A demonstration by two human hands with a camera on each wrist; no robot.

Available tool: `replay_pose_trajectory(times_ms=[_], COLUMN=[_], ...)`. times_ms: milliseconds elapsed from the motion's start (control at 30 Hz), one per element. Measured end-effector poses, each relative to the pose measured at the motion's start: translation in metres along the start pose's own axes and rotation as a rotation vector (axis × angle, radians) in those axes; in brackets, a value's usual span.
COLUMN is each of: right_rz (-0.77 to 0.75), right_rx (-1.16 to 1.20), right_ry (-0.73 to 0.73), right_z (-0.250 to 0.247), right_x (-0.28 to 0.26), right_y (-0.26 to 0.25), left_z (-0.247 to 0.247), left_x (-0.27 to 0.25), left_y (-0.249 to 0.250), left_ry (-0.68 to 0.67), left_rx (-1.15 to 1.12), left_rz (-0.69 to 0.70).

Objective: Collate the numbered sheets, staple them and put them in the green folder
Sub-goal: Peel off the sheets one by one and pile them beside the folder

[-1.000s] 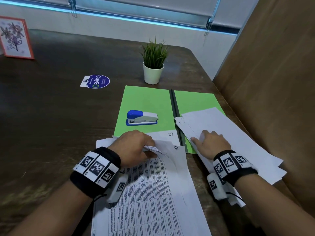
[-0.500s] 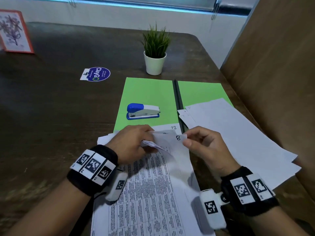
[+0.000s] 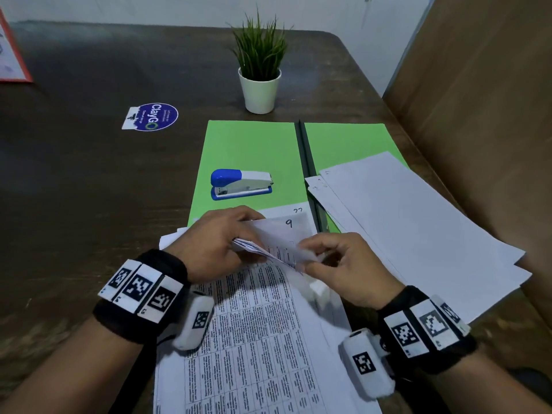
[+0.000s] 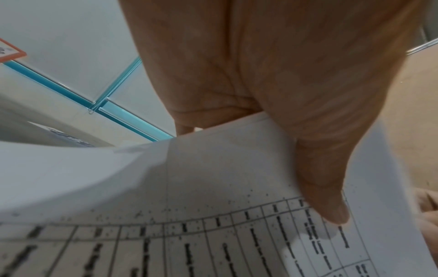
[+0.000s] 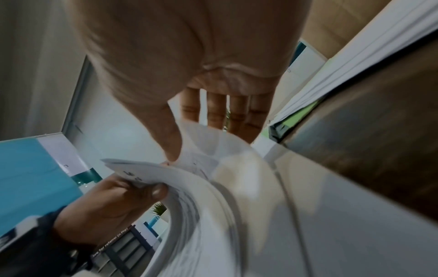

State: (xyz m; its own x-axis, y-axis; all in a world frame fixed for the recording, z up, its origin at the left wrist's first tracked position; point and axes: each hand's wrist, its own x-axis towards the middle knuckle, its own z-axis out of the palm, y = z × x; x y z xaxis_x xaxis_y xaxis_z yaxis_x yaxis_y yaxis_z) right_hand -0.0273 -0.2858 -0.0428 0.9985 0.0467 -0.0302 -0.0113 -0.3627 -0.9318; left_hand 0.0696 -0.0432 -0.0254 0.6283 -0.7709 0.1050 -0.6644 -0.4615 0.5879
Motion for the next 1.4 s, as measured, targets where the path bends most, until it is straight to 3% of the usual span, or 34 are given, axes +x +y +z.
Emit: replay_pose_trajectory(times_ms=[200,367,500,633,767,867,967,1000,1133,1200,1267,1400], right_rz=[0.195,0.155,0.192,0.099,0.128,0.172,0.214,0.189,-0.034,-0.154,-0.279,-0.406], right_rx=[-0.352,-0.283,-0.432,-0.378,-0.468,-0.490,-0.567,-0.570,-0.502,-0.575,-0.729,-1.064], right_ry=[-0.122,0.066,-0.105,0.216,0.093,0.087,-0.055,0.000,0.541,0.732,0.827,0.845], right_z=[-0.013,-0.011,-0.005,-0.011,-0.007,-0.011,-0.021,-0.029,-0.077,-0.103,-0.120,-0.120], right_x=[-0.001,-0.009,-0.025,-0.024,-0.030,-0.031,-0.024,-0.019,0.004,0.010,0.010,0.006], right_y=[0.007,0.006,-0.003,-0.012,-0.017,-0.019,-0.032,-0.035,-0.071,-0.099,-0.126,-0.151], left_z=[-0.002,-0.006,-0.011,-0.014,-0.014,-0.017,-0.018,-0.018,-0.020,-0.021,-0.021,-0.020], left_x=[-0.001,-0.001,-0.002,-0.002,-0.003,-0.003,-0.003,-0.003,-0.004,-0.004,-0.003,-0.003], left_y=[0.000,0.003,0.010,0.020,0.026,0.031,0.035,0.036,0.036,0.036,0.036,0.034], left_ry=[0.031,0.022,-0.012,-0.038,0.045,0.056,0.040,0.026,0.021,0.030,0.032,0.061], left_rx=[0.067,-0.028,-0.056,0.002,0.007,0.020,0.079,0.094,0.110,0.103,0.084,-0.023], left_rz=[-0.014,-0.042,-0.113,-0.128,-0.118,-0.116,-0.122,-0.126,-0.124,-0.132,-0.138,-0.141])
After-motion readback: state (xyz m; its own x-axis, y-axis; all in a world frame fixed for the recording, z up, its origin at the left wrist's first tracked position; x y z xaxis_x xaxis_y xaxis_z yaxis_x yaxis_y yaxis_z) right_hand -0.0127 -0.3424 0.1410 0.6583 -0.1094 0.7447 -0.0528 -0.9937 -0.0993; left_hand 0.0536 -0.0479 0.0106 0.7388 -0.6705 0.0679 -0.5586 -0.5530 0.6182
